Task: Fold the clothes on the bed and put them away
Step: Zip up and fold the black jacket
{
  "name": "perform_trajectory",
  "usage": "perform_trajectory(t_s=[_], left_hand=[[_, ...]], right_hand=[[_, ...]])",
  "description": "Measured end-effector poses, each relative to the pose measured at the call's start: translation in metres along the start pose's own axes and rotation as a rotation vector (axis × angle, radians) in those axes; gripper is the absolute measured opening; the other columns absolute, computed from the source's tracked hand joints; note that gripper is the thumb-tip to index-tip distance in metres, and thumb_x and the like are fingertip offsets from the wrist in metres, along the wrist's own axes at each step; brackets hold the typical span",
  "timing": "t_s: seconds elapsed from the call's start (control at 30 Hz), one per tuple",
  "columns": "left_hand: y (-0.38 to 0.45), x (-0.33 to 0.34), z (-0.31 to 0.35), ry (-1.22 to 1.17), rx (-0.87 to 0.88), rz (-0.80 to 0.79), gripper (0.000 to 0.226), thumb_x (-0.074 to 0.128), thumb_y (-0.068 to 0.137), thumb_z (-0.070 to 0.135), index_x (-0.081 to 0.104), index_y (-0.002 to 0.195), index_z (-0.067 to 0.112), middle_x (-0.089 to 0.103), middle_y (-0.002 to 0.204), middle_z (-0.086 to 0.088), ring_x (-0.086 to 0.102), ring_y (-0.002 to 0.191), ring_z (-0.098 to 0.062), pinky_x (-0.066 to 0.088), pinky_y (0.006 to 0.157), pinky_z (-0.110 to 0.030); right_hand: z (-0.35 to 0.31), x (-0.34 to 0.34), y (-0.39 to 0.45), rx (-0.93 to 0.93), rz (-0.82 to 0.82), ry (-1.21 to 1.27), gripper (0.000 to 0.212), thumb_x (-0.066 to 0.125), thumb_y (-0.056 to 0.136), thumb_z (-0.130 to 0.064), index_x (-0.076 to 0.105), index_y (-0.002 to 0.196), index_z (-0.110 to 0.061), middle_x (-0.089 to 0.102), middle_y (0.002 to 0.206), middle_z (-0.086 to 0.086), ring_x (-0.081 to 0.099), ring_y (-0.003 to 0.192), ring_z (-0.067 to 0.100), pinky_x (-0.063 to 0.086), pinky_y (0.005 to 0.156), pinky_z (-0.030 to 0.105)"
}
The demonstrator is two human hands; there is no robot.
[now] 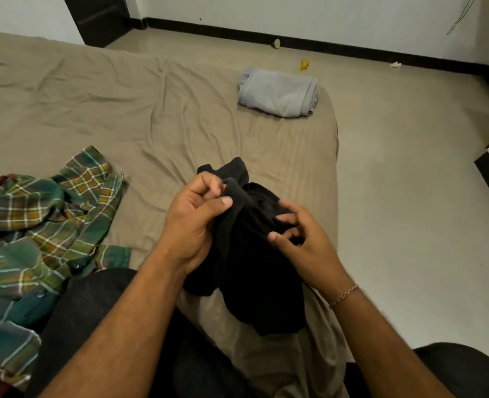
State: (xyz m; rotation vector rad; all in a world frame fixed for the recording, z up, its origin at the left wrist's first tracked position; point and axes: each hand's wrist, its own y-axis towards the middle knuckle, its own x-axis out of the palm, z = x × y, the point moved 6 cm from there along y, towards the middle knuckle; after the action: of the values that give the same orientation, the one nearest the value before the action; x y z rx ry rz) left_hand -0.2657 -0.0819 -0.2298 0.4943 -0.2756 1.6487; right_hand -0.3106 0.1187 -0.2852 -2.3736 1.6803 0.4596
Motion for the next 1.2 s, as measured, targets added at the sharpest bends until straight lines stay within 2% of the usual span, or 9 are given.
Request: perform_trajectory(t_s=[0.13, 0.3, 0.47, 0.6, 0.7, 0.83, 0.97, 1.1, 1.2], left_hand=[[-0.003, -0.004, 0.022, -0.131, 0.111, 0.029, 0.021, 0.042, 0.082, -0.008, 0.043, 0.086, 0.013, 0.051, 0.066, 0.004, 0.048, 0.056, -0.006, 0.047, 0.057, -0.02], [-0.009, -0.029, 0.066, -0.185, 0.262, 0.106, 0.03, 0.032, 0.082, -0.006, 0.047, 0.093, 0.017, 0.05, 0.073, 0.001, 0.05, 0.065, -0.013, 0.05, 0.066, -0.028], [0.002, -0.086, 0.114, -0.177, 0.4, 0.243, 0.024, 0.05, 0.08, 0.003, 0.056, 0.092, 0.023, 0.05, 0.082, 0.001, 0.05, 0.075, -0.014, 0.048, 0.073, -0.03], [0.026, -0.172, 0.092, 0.266, 0.193, 0.683, 0.029, 0.046, 0.085, 0.001, 0.062, 0.083, 0.025, 0.06, 0.077, 0.004, 0.055, 0.07, -0.014, 0.046, 0.063, -0.026], [0.024, -0.204, 0.071, 0.758, -0.037, 0.84, 0.024, 0.06, 0.081, 0.018, 0.069, 0.102, 0.024, 0.073, 0.103, -0.008, 0.066, 0.089, -0.02, 0.055, 0.082, -0.037], [0.024, -0.154, 0.07, 1.046, 0.088, 0.553, 0.024, 0.066, 0.083, 0.017, 0.067, 0.105, 0.026, 0.068, 0.108, 0.002, 0.065, 0.1, -0.018, 0.051, 0.094, -0.035], [0.015, -0.073, 0.059, 1.506, 0.384, 0.156, 0.028, 0.065, 0.08, 0.035, 0.072, 0.107, 0.033, 0.061, 0.11, 0.008, 0.058, 0.109, -0.02, 0.048, 0.097, -0.044], [-0.002, -0.013, 0.001, 1.558, 0.231, -0.522, 0.065, 0.062, 0.083, 0.068, 0.056, 0.14, 0.036, 0.059, 0.13, 0.013, 0.054, 0.12, -0.011, 0.047, 0.103, -0.039], [-0.002, -0.006, -0.012, 1.625, 0.281, -0.58, 0.041, 0.057, 0.09, 0.046, 0.066, 0.127, 0.031, 0.063, 0.122, 0.01, 0.057, 0.113, -0.017, 0.05, 0.097, -0.044]], right_hand=[[-0.026, -0.01, -0.007, -0.152, 0.213, -0.087, 0.014, 0.077, 0.09, -0.011, 0.08, 0.096, -0.024, 0.071, 0.086, -0.008, 0.063, 0.073, 0.011, 0.048, 0.069, 0.019], [-0.082, -0.057, -0.026, -0.354, 0.622, -0.145, 0.013, 0.071, 0.093, -0.003, 0.073, 0.097, -0.015, 0.067, 0.1, 0.004, 0.065, 0.09, 0.009, 0.05, 0.081, 0.018], [-0.122, -0.124, -0.002, -0.345, 0.91, -0.081, 0.009, 0.063, 0.096, -0.022, 0.07, 0.102, -0.021, 0.07, 0.101, -0.001, 0.064, 0.085, -0.002, 0.048, 0.079, 0.014], [-0.087, -0.143, 0.053, -0.176, 0.848, -0.28, 0.018, 0.06, 0.092, -0.029, 0.07, 0.103, -0.019, 0.07, 0.109, 0.006, 0.066, 0.099, 0.021, 0.051, 0.091, 0.027], [-0.05, -0.109, 0.065, -0.057, 0.579, -0.536, 0.024, 0.067, 0.091, -0.017, 0.067, 0.115, -0.014, 0.061, 0.123, 0.01, 0.059, 0.115, 0.029, 0.046, 0.104, 0.036], [-0.037, -0.038, 0.027, -0.205, 0.297, -0.432, 0.02, 0.073, 0.09, -0.017, 0.069, 0.109, -0.022, 0.064, 0.103, -0.005, 0.064, 0.093, 0.014, 0.054, 0.088, 0.032], [-0.005, 0.035, -0.011, -0.183, -0.197, -0.656, 0.042, 0.067, 0.085, -0.062, 0.066, 0.117, -0.034, 0.062, 0.106, -0.017, 0.06, 0.098, 0.005, 0.053, 0.085, 0.028], [-0.03, 0.032, -0.023, -0.342, 0.075, -0.644, 0.016, 0.058, 0.097, -0.043, 0.065, 0.091, -0.029, 0.064, 0.088, -0.015, 0.062, 0.08, 0.007, 0.053, 0.069, 0.029], [-0.071, 0.019, -0.02, -0.334, 0.218, -0.162, 0.009, 0.065, 0.101, -0.019, 0.069, 0.094, -0.016, 0.07, 0.078, -0.004, 0.068, 0.073, 0.014, 0.057, 0.07, 0.024]])
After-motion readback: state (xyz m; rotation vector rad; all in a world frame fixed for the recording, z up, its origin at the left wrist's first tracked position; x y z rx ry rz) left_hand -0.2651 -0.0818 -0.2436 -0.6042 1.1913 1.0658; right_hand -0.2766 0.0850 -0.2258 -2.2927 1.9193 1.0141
